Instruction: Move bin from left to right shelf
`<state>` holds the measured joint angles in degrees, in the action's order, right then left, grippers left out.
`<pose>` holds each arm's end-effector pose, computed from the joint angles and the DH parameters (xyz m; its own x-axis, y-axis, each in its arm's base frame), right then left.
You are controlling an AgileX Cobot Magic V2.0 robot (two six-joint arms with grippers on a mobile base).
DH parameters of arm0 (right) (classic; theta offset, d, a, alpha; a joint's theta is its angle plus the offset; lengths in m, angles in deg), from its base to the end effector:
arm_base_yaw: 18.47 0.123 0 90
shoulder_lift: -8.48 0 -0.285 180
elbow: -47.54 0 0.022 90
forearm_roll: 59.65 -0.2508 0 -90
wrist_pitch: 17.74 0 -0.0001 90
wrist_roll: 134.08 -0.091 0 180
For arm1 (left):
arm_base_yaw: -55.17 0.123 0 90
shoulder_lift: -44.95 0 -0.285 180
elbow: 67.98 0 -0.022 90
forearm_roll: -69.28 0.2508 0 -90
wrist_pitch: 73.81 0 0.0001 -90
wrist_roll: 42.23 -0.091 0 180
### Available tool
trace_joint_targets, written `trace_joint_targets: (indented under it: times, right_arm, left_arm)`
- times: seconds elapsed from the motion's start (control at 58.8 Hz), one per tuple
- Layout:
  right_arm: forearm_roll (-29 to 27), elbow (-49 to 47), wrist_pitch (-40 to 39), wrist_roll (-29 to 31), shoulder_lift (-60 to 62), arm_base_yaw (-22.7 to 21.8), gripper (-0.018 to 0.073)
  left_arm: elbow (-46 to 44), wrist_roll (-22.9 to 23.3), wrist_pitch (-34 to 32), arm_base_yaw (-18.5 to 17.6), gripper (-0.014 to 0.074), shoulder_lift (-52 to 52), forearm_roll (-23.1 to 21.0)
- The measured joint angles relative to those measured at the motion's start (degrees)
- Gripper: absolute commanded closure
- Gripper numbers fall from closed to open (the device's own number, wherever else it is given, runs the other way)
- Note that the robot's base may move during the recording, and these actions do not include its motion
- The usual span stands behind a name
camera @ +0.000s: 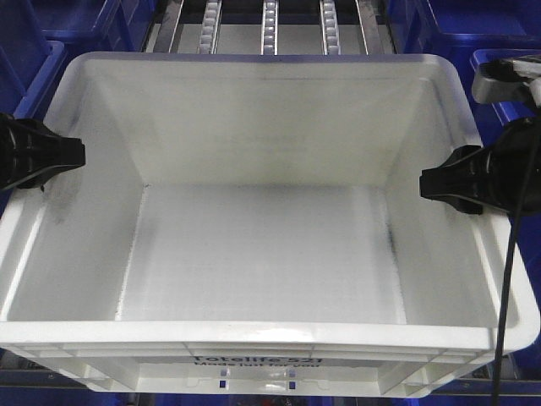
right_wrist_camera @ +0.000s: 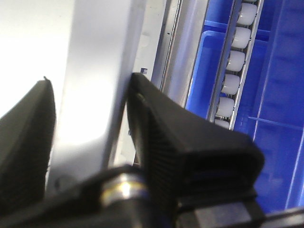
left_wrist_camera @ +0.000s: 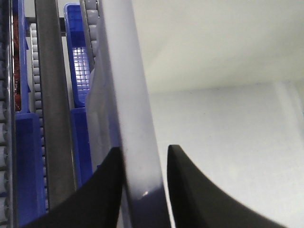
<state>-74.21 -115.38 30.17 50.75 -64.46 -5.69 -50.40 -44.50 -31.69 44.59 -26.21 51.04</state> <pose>0.2187 0.0670 0.3519 -0.7405 -0.0794 -0.6674 -0.2774 0.9406 0.1959 0.2195 -0.0605 0.3637 -0.6788 -0.0709 -0.7309 0.2082 0.9359 -0.2842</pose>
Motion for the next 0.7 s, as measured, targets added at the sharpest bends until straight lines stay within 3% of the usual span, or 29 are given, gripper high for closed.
trace_joint_targets:
  times: [0.697]
  right_arm:
    - [0.2,0.0,1.9,-0.2,0.0,0.0,0.0564]
  left_arm:
    - [0.0,0.2,1.7,0.0,0.0603,0.0,0.0]
